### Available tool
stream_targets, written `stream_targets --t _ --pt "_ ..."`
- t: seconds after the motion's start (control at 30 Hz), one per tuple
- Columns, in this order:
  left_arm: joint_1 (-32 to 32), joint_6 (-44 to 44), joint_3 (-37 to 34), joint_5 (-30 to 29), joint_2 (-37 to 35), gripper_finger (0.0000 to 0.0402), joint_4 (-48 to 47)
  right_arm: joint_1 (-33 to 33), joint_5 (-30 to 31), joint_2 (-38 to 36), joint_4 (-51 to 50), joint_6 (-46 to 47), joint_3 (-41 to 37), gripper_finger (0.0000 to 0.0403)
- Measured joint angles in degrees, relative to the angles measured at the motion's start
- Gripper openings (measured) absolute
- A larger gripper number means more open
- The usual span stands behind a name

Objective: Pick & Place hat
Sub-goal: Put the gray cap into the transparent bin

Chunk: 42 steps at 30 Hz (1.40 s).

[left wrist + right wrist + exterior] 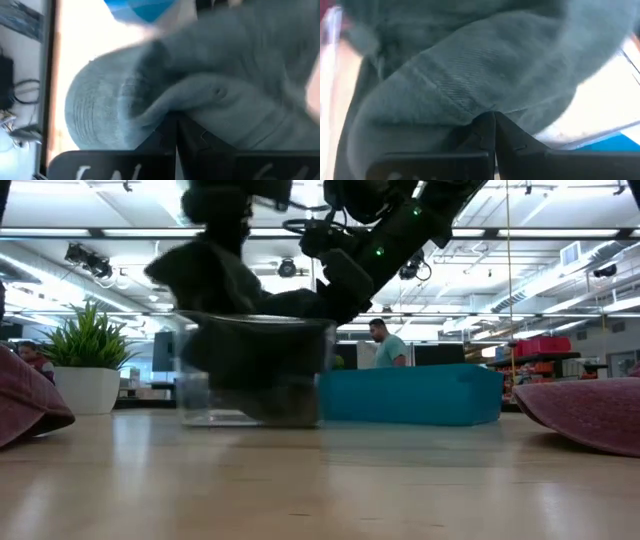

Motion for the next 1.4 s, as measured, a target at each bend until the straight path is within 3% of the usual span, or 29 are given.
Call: stream_targets --t 0.13,0.4,0.7,1.03,1.4 --pt "0.9 2.5 1.7 -0.9 -0.1 0.0003 4.4 0.0 -4.1 0.0 2.1 -0.2 0.0 0.0000" --pt "2.8 -0.1 -3.2 0.5 0.0 0.0002 5.5 0.7 -0.9 -0.6 1.6 -0.2 0.1 0.0000" --pt "2.0 1.7 -10.6 5.0 -0.1 0.0002 17.4 2.4 -0.2 -4.2 -1.3 -1.8 0.1 0.0000" --pt "4.8 -0.2 -19.6 9.2 -0.5 0.0002 19.5 5.3 1.1 -9.0 -4.7 0.1 0.2 0.0000" --pt "4.7 2.2 -20.0 12.3 -0.2 0.0002 20.3 5.4 1.2 -8.4 -5.5 -0.2 0.2 0.0000"
